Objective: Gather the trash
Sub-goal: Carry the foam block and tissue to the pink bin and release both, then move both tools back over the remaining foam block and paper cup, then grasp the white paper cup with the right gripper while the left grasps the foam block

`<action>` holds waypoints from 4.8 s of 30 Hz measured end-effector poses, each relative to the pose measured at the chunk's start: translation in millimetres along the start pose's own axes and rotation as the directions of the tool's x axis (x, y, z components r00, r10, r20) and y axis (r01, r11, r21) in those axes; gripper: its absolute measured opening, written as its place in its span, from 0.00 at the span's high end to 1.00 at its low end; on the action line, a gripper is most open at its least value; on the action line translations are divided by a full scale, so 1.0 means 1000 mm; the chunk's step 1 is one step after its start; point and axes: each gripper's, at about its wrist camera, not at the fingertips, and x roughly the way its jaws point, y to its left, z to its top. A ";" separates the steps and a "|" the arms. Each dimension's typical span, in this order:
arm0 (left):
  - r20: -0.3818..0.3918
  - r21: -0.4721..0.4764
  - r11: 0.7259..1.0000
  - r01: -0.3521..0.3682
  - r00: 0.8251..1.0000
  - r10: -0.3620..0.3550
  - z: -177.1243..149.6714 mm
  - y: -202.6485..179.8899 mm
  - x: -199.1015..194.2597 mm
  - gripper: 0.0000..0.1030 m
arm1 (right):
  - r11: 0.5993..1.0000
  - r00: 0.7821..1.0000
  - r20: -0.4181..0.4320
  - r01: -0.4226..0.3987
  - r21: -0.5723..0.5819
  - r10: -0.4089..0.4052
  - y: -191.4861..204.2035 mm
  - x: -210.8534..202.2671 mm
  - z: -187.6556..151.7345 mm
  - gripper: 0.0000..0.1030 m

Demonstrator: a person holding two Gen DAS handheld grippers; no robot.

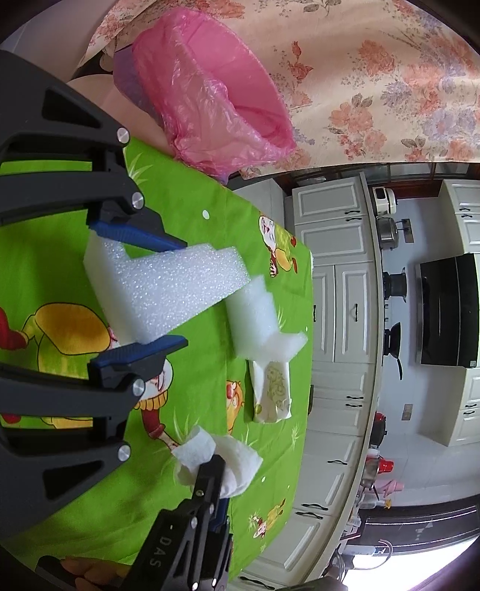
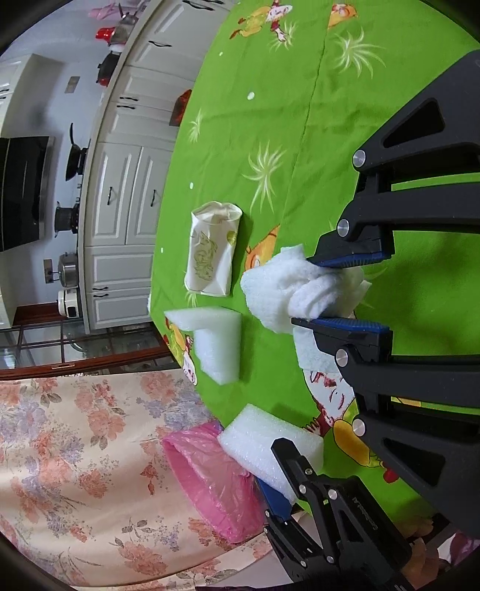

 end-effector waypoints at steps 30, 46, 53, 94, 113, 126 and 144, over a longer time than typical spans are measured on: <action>0.127 -0.092 0.994 -0.066 0.989 0.077 0.032 0.052 -0.052 0.57 | 0.983 0.987 0.075 -0.133 -0.123 0.143 0.062 -0.012 0.041 0.77; 0.117 -0.188 0.952 -0.243 0.956 0.267 0.049 0.152 -0.062 0.56 | 0.932 0.957 0.072 -0.255 -0.259 0.282 0.137 0.026 0.096 0.77; 0.059 -0.192 0.925 -0.328 0.937 0.344 0.056 0.205 -0.055 0.56 | 0.902 0.936 0.045 -0.323 -0.285 0.350 0.173 0.056 0.127 0.77; 0.095 -0.240 0.942 -0.236 0.960 0.264 0.041 0.145 -0.046 0.05 | 0.963 0.969 0.021 -0.242 -0.116 0.246 0.098 0.058 0.077 0.37; -0.003 -0.065 0.996 -0.063 0.998 0.063 0.026 0.044 0.002 0.05 | 0.995 1.000 0.003 0.012 0.100 -0.012 -0.040 0.050 0.040 0.34; -0.044 0.056 0.995 0.084 0.996 -0.081 0.053 0.027 0.068 0.05 | 0.999 0.998 -0.050 0.036 0.027 -0.034 -0.073 0.092 0.074 0.25; -0.078 0.061 0.982 0.179 0.982 -0.174 0.080 0.019 0.124 0.05 | 0.997 0.986 -0.150 -0.076 -0.027 0.071 -0.077 0.142 0.092 0.44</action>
